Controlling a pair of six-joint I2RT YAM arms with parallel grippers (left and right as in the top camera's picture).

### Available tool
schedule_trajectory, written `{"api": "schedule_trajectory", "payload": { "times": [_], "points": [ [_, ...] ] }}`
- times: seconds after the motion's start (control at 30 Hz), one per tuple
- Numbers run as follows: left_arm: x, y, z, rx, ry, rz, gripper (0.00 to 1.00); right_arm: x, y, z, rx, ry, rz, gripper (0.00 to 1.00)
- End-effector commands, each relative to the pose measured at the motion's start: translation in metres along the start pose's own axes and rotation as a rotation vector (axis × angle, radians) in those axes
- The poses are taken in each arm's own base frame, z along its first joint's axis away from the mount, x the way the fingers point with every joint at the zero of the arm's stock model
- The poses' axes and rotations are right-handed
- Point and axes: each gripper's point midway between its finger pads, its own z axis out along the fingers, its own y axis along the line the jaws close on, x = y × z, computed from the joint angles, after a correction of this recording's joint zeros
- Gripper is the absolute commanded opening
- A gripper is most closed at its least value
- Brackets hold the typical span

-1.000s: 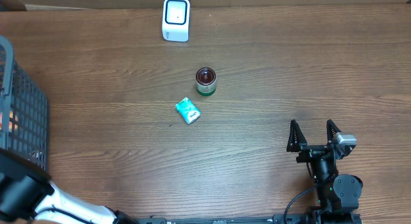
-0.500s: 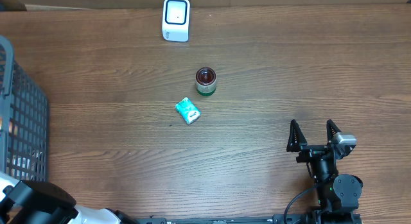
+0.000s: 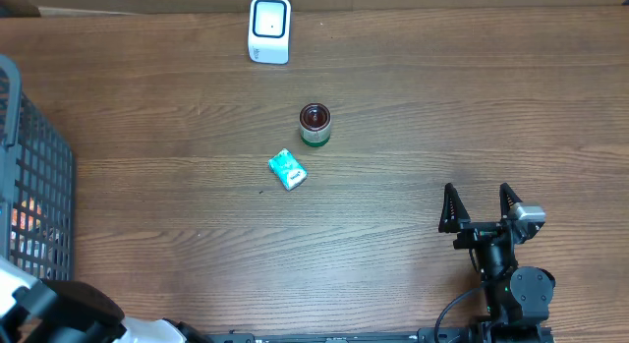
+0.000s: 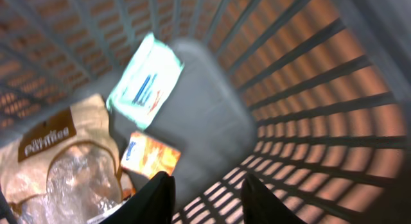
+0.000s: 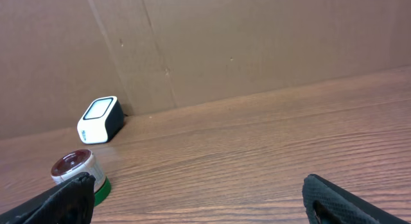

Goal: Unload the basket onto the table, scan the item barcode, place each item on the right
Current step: 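Reach the left gripper into the basket and grasp an orange Kleenex pack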

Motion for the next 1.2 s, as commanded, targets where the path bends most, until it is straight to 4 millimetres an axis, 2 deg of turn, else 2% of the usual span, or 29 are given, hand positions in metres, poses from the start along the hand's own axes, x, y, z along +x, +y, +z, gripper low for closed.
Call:
{"api": "schedule_trajectory", "payload": {
  "times": [0.0,0.23,0.37,0.43,0.6,0.83,0.9,0.97,1.03,1.13,1.17],
  "points": [
    [0.032,0.027,0.050,-0.120,0.130,-0.004,0.44,0.002,-0.001,0.000,0.000,-0.002,0.001,1.00],
    [0.077,0.051,0.113,-0.207,0.317,0.062,0.56,0.002,-0.001,0.000,0.000,-0.003,0.001,1.00],
    [0.096,0.057,0.145,-0.227,0.389,0.074,0.56,0.002,-0.001,0.000,0.000,-0.002,0.001,1.00],
    [0.101,0.059,0.154,-0.248,0.402,0.092,0.57,0.002,-0.001,0.000,0.001,-0.002,0.001,1.00],
    [0.112,0.070,0.172,-0.322,0.439,0.199,0.70,0.002,-0.001,0.000,0.000,-0.003,0.001,1.00],
    [0.136,0.074,0.194,-0.349,0.515,0.252,0.69,0.002,-0.001,0.000,0.000,-0.003,0.001,1.00],
    [0.138,0.075,0.196,-0.351,0.522,0.252,0.66,0.002,-0.001,0.000,0.000,-0.002,0.001,1.00],
    [0.139,0.076,0.197,-0.351,0.523,0.252,0.59,0.002,-0.001,0.000,0.000,-0.003,0.001,1.00],
    [0.139,0.076,0.197,-0.352,0.523,0.252,0.42,0.002,-0.001,0.000,0.000,-0.002,0.001,1.00],
    [0.138,0.079,0.195,-0.372,0.526,0.257,0.09,0.002,-0.001,0.000,0.000,-0.002,0.001,1.00],
    [0.138,0.081,0.193,-0.380,0.530,0.260,0.04,0.002,-0.001,0.000,0.000,-0.002,0.001,1.00]
  ]
}}
